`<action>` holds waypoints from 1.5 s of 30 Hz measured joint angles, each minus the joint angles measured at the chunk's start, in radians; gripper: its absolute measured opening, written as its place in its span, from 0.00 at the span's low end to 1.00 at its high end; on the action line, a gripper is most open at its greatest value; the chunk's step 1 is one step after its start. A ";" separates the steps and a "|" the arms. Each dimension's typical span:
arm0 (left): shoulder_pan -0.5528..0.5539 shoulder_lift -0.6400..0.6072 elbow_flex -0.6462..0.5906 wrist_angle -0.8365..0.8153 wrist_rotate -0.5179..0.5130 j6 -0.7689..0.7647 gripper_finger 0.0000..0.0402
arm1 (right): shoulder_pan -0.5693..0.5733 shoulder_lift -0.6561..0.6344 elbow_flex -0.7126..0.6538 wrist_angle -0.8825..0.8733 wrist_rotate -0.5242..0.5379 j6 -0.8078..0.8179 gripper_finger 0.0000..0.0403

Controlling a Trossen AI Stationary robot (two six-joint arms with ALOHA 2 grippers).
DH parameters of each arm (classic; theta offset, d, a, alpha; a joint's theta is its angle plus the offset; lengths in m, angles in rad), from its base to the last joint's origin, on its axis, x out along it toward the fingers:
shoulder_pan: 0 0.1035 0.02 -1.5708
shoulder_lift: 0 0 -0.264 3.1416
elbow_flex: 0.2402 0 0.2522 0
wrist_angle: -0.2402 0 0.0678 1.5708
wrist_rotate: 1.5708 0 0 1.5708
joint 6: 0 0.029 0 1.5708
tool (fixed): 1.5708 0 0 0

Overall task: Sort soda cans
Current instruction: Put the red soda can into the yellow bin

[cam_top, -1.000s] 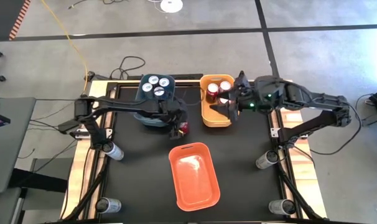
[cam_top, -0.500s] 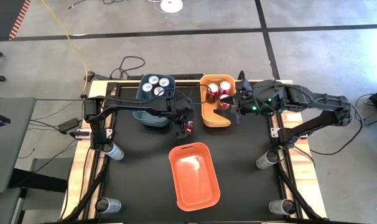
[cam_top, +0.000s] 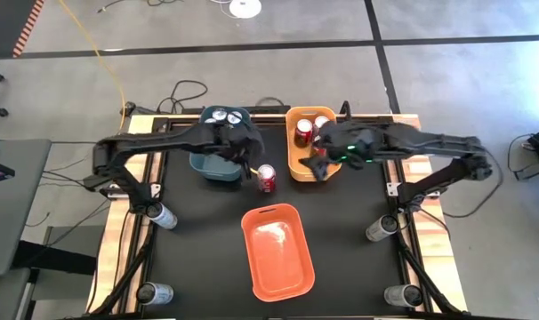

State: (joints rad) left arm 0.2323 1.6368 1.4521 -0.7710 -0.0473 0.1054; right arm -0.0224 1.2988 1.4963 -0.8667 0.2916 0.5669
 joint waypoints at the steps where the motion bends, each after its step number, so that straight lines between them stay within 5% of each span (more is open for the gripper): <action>1: 0.006 -0.024 0.000 -0.017 -0.013 -0.004 0.98 | -0.008 0.028 0.000 0.009 -0.001 -0.018 0.98; 14: 0.016 -0.240 -0.002 -0.206 -0.081 -0.207 0.98 | 0.007 0.364 0.000 0.292 -0.065 -0.388 0.98; 22: -0.027 -0.363 -0.002 -0.252 -0.173 -0.317 0.98 | -0.050 0.492 0.000 0.345 -0.133 -0.441 0.98; 45: -0.049 -0.399 -0.107 -0.285 -0.226 -0.434 0.98 | -0.120 0.572 0.000 0.333 -0.231 -0.471 0.98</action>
State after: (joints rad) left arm 0.1833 1.2377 1.3456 -1.0564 -0.2729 -0.3290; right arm -0.1420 1.8709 1.4963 -0.5338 0.0605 0.0955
